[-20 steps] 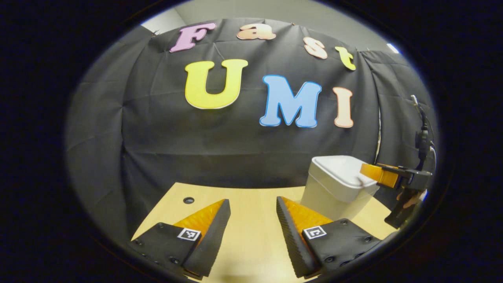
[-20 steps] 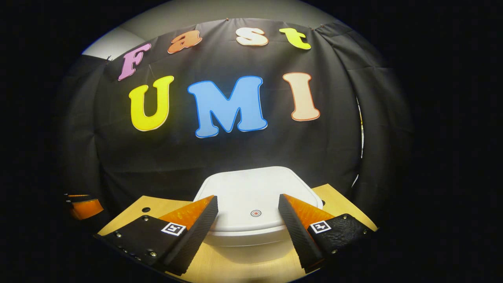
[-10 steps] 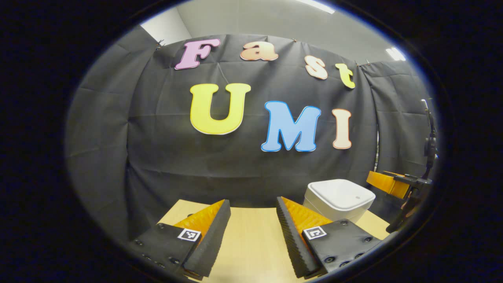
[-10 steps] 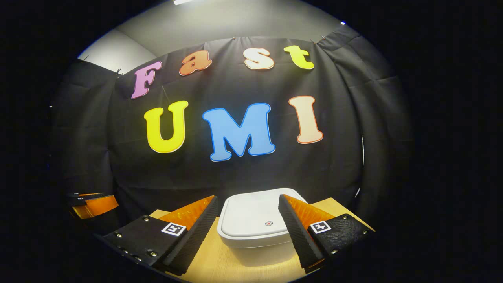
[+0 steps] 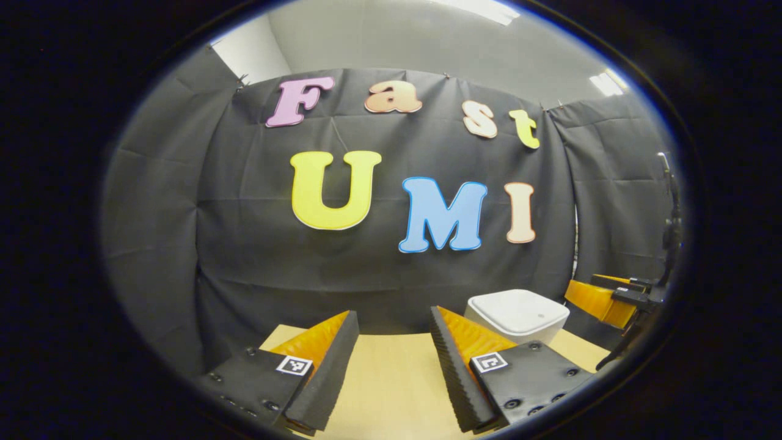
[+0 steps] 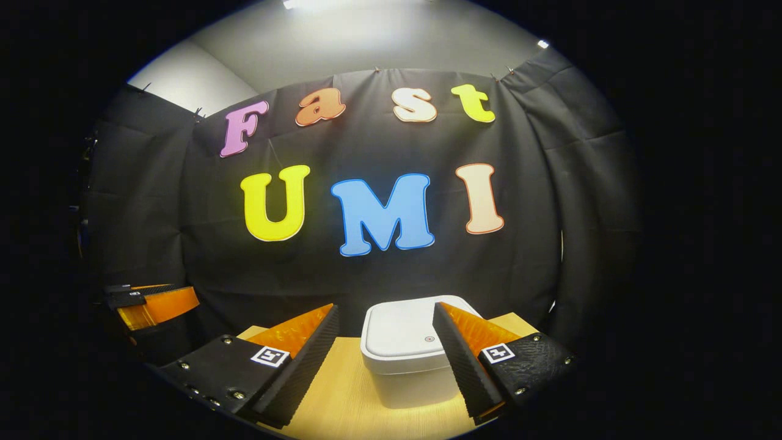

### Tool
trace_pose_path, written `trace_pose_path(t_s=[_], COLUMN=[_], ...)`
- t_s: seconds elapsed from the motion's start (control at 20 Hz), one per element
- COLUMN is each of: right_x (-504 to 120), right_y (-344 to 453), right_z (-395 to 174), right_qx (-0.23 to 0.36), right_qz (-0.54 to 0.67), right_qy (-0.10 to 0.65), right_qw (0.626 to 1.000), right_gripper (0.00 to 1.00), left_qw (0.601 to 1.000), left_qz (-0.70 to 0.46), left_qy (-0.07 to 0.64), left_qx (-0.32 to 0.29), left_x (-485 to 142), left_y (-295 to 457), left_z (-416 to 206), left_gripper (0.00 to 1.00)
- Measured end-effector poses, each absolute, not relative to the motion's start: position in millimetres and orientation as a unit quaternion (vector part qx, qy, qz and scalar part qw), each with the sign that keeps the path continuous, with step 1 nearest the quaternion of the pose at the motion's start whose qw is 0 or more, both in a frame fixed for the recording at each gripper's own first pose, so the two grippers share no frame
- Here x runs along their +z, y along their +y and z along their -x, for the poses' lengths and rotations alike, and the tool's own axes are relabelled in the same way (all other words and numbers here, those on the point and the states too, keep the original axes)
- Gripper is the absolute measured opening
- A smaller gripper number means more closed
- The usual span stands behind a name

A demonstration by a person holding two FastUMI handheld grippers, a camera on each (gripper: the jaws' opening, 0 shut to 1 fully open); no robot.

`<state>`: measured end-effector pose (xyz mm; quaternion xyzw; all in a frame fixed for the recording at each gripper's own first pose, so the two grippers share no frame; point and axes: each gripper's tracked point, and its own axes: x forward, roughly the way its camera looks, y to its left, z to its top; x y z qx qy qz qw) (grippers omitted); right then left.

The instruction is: Press the lid of the desktop garbage bin to open it, pick up the crumpled paper on the desktop and throw it into the bin, then pick up the pop can on the desktop and drop it into the bin, and finally close the garbage bin lid.

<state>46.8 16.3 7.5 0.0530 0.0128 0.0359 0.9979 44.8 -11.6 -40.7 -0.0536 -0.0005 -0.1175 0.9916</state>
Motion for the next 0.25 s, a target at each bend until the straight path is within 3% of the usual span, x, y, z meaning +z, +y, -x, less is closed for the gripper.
trace_pose_path(t_s=[0.25], right_x=[8.0], right_y=[6.0], right_z=[-30.0], right_qx=[0.033], right_qz=[-0.041], right_qy=[0.012], right_qw=[0.999], right_gripper=[0.99], left_qw=[0.989], left_qz=[0.045], left_qy=[-0.008], left_qx=[-0.143], left_x=[-32.4], left_y=[-45.2], left_z=[-30.2], left_gripper=[0.80])
